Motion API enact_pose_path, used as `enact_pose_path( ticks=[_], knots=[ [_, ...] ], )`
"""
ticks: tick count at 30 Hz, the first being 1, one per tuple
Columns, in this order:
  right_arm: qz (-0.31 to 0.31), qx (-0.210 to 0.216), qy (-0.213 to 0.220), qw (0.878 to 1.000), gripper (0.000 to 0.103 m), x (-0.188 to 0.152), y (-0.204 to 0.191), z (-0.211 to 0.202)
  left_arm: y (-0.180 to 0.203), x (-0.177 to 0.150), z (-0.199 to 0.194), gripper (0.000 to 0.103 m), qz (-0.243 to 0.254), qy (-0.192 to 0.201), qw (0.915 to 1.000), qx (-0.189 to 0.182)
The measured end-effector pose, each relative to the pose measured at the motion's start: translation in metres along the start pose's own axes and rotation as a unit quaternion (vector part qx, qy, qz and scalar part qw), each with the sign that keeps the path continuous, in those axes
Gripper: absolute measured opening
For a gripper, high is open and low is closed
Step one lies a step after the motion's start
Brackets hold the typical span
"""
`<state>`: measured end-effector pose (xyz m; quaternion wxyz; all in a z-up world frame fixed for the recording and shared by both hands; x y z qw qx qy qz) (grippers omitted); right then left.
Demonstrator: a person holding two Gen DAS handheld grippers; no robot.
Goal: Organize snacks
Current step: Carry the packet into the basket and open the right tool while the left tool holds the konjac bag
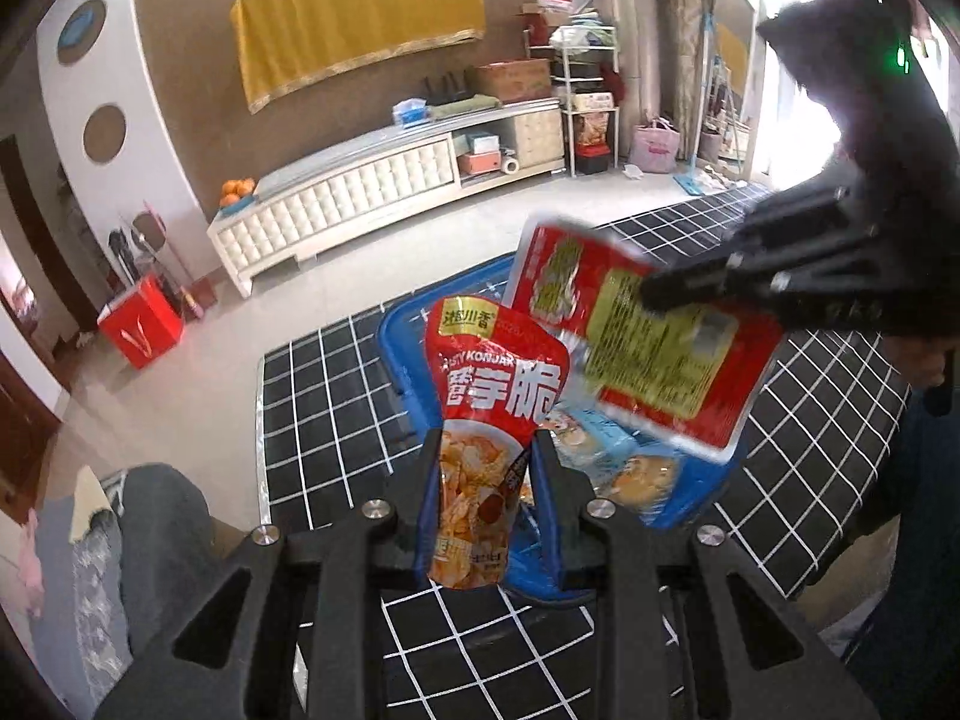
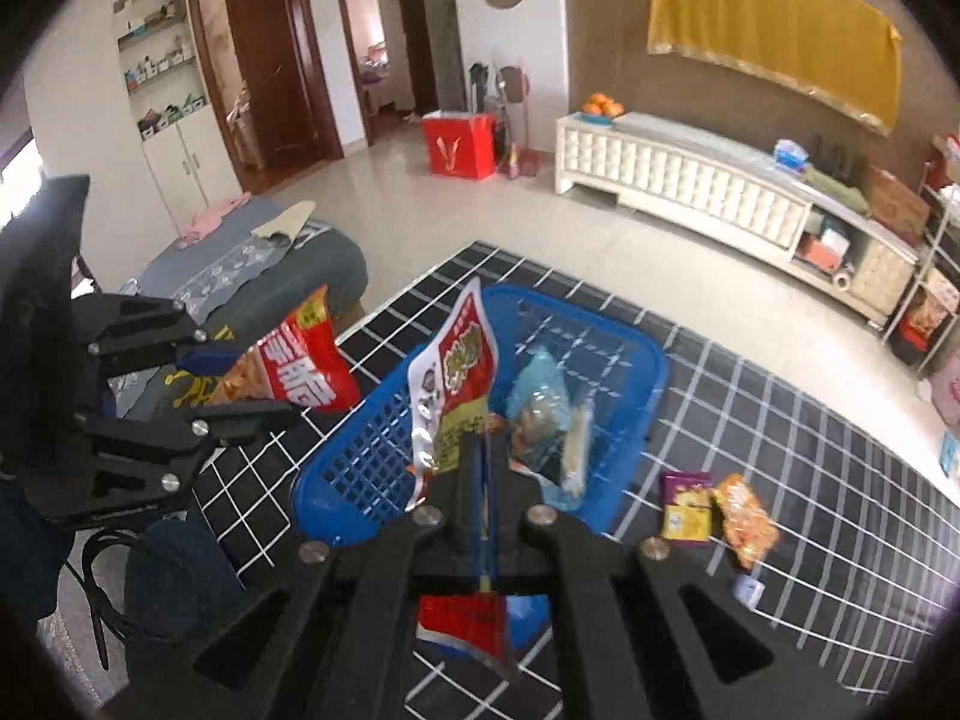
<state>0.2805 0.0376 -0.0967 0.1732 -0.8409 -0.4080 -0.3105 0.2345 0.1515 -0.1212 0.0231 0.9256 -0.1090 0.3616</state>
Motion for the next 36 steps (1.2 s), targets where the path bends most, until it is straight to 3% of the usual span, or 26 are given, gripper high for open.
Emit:
enact_pose_path(
  ticks=[7,12,22,26,29,33,34,36],
  knots=[
    [-0.028,0.026,-0.071,0.997,0.003,-0.023,-0.014,0.069,-0.012,-0.014,0.022,0.025,-0.011,-0.017,0.9998,-0.006],
    [-0.022,0.042,-0.122,0.991,0.003,-0.045,-0.02,0.091,-0.008,-0.019,0.022,0.025,-0.005,-0.016,0.9997,-0.017],
    [-0.06,0.042,-0.157,0.985,0.005,-0.046,-0.032,0.105,-0.008,-0.024,0.023,0.025,-0.012,-0.019,0.9994,-0.026],
    [-0.035,0.057,-0.16,0.985,0.007,-0.047,-0.026,0.107,-0.009,-0.031,0.027,0.025,-0.016,-0.027,0.9992,-0.027],
    [-0.033,0.06,-0.169,0.983,0.017,-0.05,-0.025,0.109,-0.01,-0.034,0.027,0.025,-0.022,-0.031,0.9989,-0.027],
    [-0.037,0.049,-0.156,0.986,0.071,-0.048,-0.024,0.101,-0.007,-0.033,0.022,0.025,-0.017,-0.03,0.9991,-0.025],
    [-0.038,0.047,-0.143,0.988,0.08,-0.045,-0.024,0.095,-0.006,-0.032,0.021,0.025,-0.016,-0.03,0.9991,-0.024],
    [-0.035,0.041,-0.124,0.991,0.084,-0.04,-0.024,0.084,-0.003,-0.03,0.017,0.025,-0.013,-0.028,0.9993,-0.023]
  ],
)
Point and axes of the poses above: each gripper's, at about its wrist camera, not at the fingertips, and z roughly the way its jaws point, y to its right, x to its top, the point moved 8 cm from there along z, roughly the way its jaws point, and after that the axes turned 8 degrees about -z, right-handed, at the moved point
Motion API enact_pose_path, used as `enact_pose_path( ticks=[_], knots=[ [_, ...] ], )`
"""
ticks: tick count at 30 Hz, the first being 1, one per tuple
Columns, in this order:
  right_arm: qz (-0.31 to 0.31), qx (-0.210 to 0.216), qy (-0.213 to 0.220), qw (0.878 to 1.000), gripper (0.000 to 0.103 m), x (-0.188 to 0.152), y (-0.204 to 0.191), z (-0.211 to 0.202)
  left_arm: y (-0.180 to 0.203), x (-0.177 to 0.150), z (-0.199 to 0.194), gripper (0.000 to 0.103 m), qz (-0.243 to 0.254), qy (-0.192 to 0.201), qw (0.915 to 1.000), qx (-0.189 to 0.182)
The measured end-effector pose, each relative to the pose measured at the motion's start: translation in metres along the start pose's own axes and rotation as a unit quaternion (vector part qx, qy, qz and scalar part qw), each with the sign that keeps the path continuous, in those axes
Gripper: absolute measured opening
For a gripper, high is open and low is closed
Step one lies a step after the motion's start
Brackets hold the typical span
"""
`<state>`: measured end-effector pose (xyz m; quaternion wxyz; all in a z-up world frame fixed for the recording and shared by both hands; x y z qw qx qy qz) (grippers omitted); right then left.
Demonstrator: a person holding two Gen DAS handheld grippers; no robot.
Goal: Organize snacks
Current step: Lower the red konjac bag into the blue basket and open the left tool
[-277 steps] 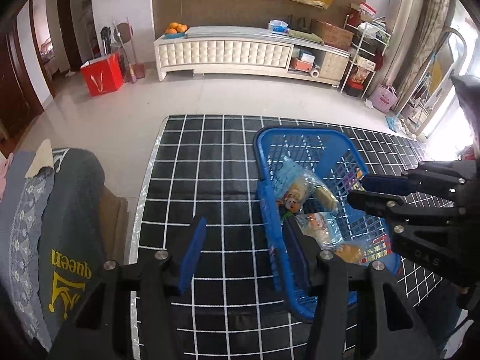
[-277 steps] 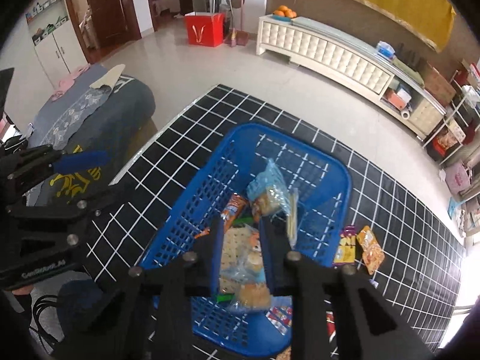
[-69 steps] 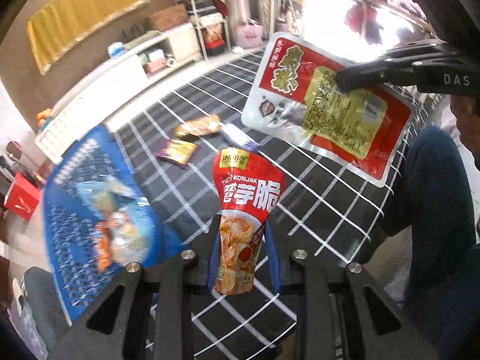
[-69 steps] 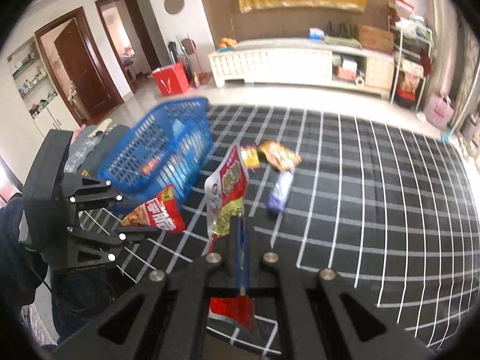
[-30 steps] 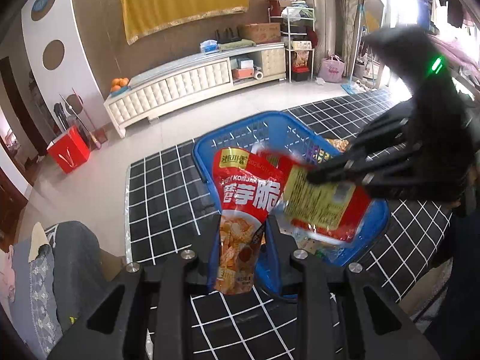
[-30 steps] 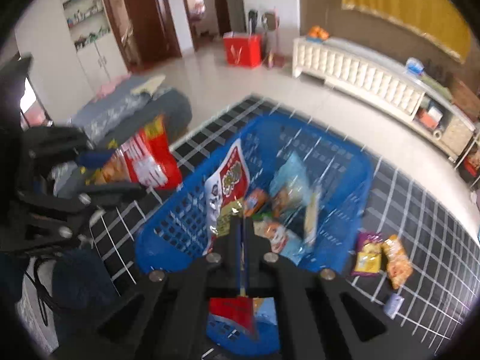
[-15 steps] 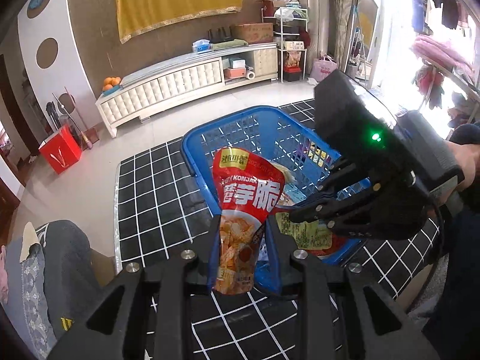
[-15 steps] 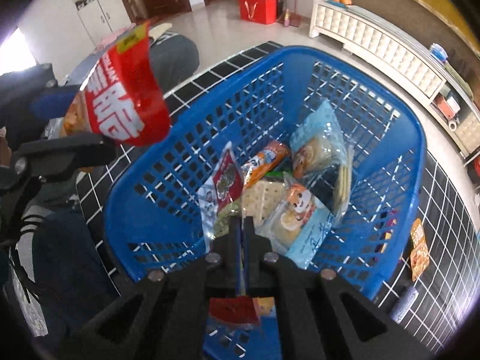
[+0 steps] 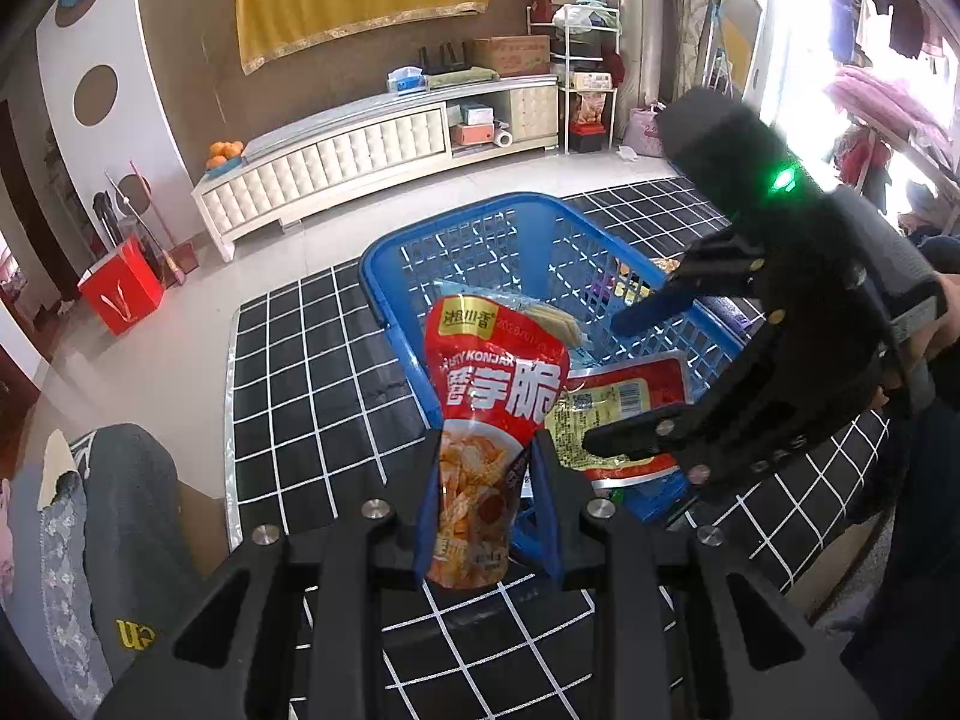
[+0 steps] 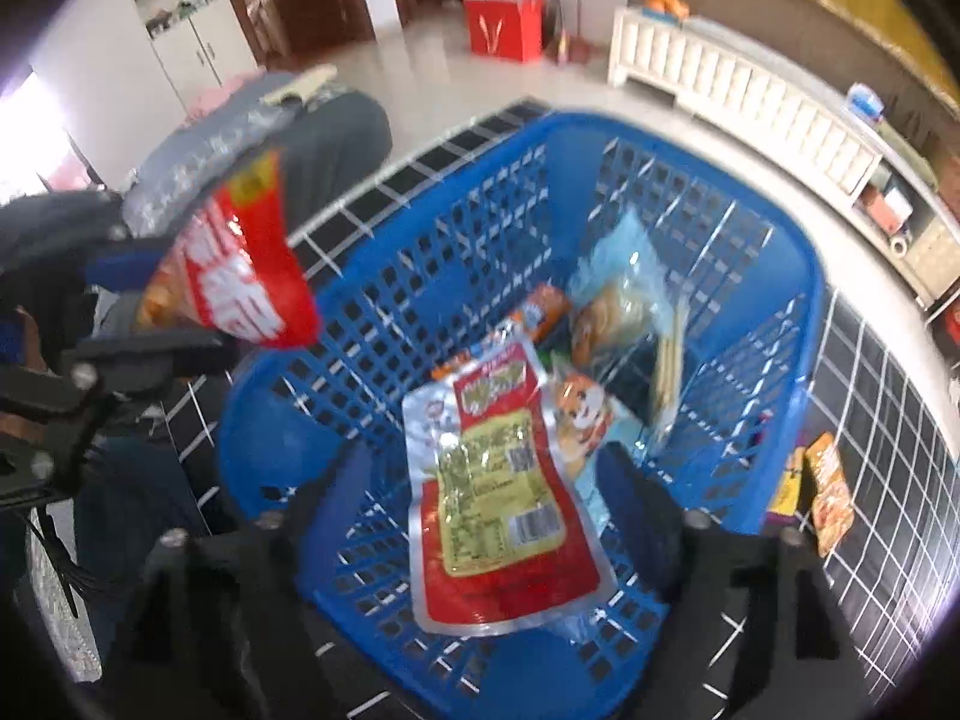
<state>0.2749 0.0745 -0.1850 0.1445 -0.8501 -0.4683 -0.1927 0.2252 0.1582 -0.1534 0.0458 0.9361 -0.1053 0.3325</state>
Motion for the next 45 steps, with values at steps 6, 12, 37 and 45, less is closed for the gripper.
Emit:
enact_pose_path(
  ticks=[6,12,37,45],
  knots=[
    [0.023,-0.022,0.023,0.999,0.084,-0.008,0.008,-0.036,0.015,0.006,-0.011,0.025,0.012,0.006,0.9999,0.001],
    [0.05,-0.063,0.053,0.995,0.087,-0.021,0.029,-0.071,0.036,0.019,-0.015,0.026,0.033,0.011,0.9994,-0.001],
    [0.146,-0.081,0.09,0.982,0.088,-0.054,0.133,-0.078,0.068,0.095,0.11,0.034,0.071,-0.075,0.9946,-0.012],
    [0.153,-0.074,0.093,0.981,0.087,-0.053,0.142,-0.074,0.064,0.1,0.121,0.063,0.058,-0.08,0.995,-0.002]
  ],
)
Point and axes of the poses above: each gripper's, at about its wrist camera, not at the fingertips, and z roughly the way its jaws point, y to its right, x to its top, the point moved 8 cm from there along z, roughly the way its jaws point, and after that the axes turned 8 degrees about -z, right-handed, at the moved point
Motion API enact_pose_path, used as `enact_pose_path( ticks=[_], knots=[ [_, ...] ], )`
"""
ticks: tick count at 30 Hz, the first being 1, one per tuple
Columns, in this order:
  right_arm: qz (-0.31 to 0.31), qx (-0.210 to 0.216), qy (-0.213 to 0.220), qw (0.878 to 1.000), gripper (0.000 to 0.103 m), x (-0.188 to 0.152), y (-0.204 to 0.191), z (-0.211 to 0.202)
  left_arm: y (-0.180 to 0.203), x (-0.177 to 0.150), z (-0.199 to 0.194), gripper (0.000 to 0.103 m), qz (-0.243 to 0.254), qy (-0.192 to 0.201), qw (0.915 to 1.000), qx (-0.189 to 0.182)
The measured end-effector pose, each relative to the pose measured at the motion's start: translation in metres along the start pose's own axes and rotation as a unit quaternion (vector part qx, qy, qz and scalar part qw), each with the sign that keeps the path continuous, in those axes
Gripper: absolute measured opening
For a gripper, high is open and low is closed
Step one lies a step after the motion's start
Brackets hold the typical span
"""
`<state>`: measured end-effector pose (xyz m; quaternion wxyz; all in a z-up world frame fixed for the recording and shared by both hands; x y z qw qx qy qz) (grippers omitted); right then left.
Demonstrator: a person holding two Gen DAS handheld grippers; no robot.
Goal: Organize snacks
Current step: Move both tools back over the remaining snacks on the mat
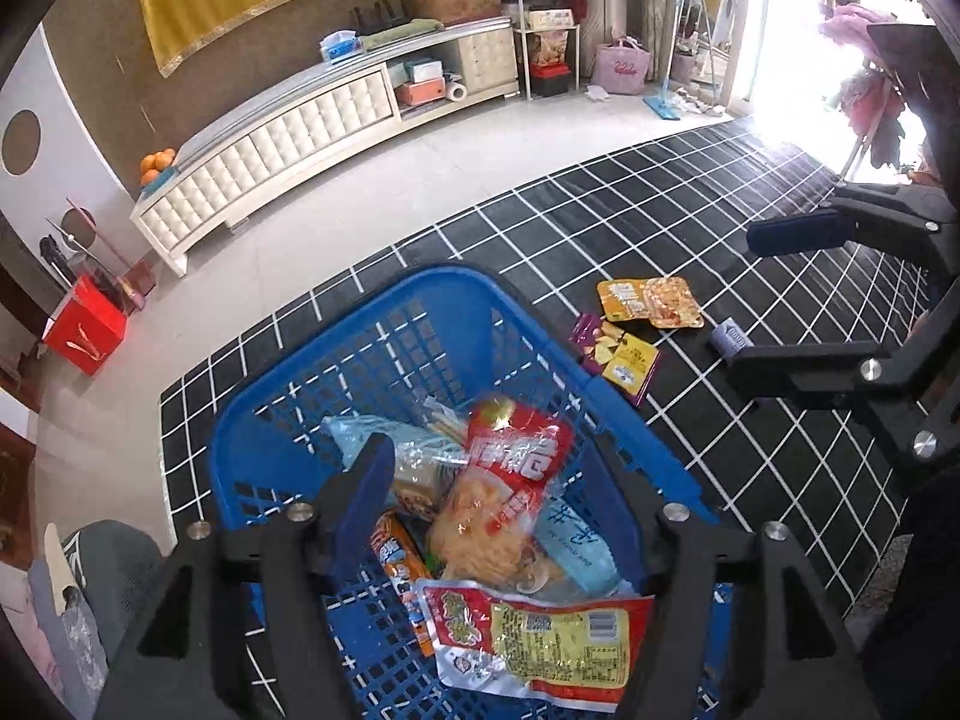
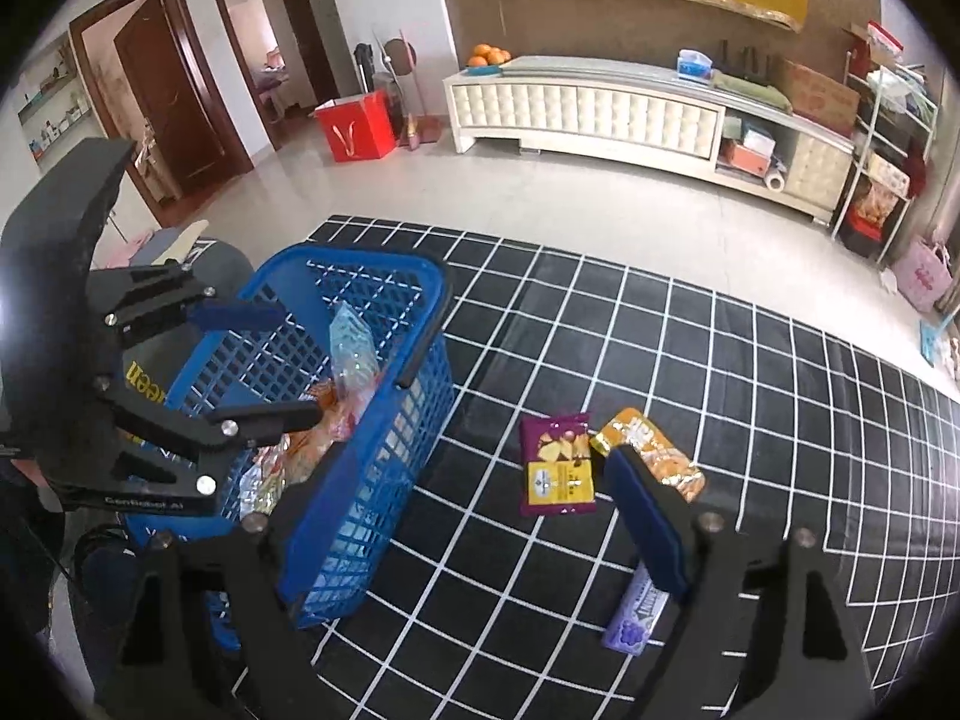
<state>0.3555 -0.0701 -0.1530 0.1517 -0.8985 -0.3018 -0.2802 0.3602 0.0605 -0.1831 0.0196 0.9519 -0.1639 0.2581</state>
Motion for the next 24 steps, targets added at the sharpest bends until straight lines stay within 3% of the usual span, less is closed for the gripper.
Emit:
enact_pose_path(
  ticks=[6,15,24],
  knots=[
    [0.008,0.0,0.003,1.0,0.087,-0.004,-0.003,-0.016,0.006,-0.01,-0.024,0.063,0.0,0.009,1.0,-0.001],
    [0.012,-0.018,0.034,0.999,0.087,0.004,-0.002,-0.065,0.024,-0.007,-0.075,0.076,0.002,0.048,0.9988,-0.004],
    [0.01,-0.038,0.051,0.998,0.087,-0.004,0.008,-0.098,0.056,0.006,-0.104,0.076,-0.026,0.084,0.9961,-0.009]
  ],
)
Point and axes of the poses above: each gripper's, at about its wrist camera, not at the fingertips, and z roughly the way its jaws point, y to its right, x to its top, the point moved 8 cm from there along z, roughly the way its jaws point, and after that the axes turned 8 degrees about -z, right-handed, at the moved point
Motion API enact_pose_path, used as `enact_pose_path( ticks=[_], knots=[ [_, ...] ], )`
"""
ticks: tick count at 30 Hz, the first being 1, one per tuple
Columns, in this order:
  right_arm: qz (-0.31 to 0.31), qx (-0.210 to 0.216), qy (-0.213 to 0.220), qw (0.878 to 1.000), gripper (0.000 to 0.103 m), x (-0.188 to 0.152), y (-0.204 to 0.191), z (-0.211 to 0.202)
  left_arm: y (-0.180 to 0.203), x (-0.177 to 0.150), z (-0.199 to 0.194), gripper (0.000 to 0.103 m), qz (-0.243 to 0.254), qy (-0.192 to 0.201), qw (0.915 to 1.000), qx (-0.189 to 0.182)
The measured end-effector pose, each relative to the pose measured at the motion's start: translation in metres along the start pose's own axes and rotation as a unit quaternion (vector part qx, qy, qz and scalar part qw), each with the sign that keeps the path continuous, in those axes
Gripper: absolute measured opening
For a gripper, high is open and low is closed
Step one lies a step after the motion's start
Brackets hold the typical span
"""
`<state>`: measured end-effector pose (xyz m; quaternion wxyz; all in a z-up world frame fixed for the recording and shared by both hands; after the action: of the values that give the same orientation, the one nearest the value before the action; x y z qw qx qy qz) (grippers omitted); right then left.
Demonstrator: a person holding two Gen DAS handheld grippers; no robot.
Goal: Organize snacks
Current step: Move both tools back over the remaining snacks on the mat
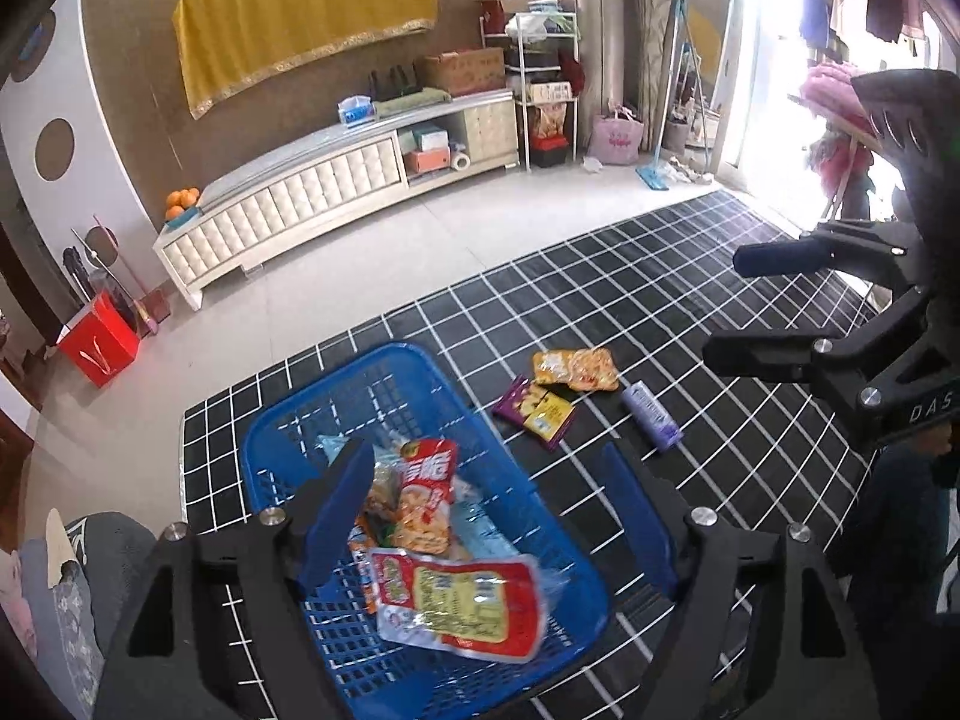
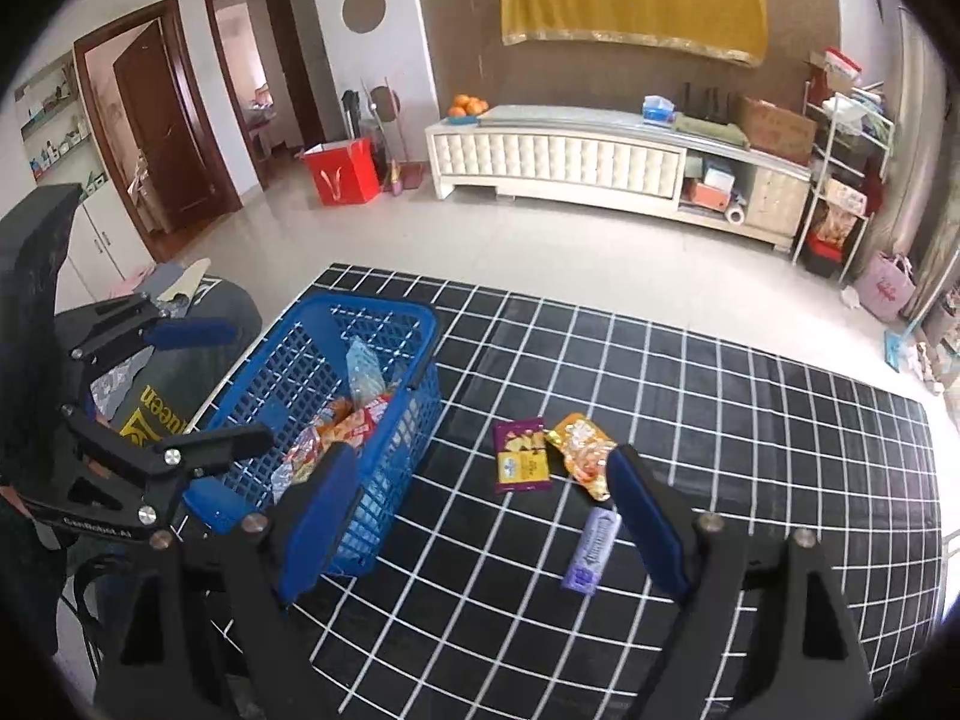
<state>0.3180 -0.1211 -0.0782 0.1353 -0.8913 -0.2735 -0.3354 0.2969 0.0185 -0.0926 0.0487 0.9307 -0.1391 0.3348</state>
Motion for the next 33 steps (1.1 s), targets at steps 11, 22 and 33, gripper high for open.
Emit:
enact_pose_path(
  ticks=[11,22,33],
  knots=[
    [0.032,-0.019,-0.033,0.999,0.087,-0.031,0.053,0.0,0.046,0.01,0.03,0.076,-0.025,-0.038,0.9988,0.017],
    [0.074,-0.025,-0.116,0.99,0.087,-0.085,0.105,0.04,0.091,0.01,0.108,0.076,-0.056,-0.105,0.9923,0.035],
    [0.157,-0.047,-0.153,0.975,0.087,-0.114,0.155,0.094,0.091,-0.007,0.182,0.076,-0.106,-0.166,0.9778,0.071]
  ],
)
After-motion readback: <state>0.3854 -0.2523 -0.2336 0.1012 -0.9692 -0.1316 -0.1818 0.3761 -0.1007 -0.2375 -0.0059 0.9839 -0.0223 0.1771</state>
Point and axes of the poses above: each gripper's, at about its wrist camera, not at the fingertips, and z roughly the way its jaws point, y to its right, x to its top, the point moved 8 cm from there along z, roughly the way its jaws point, and after that the axes turned 8 degrees about -z, right-handed, at the moved point
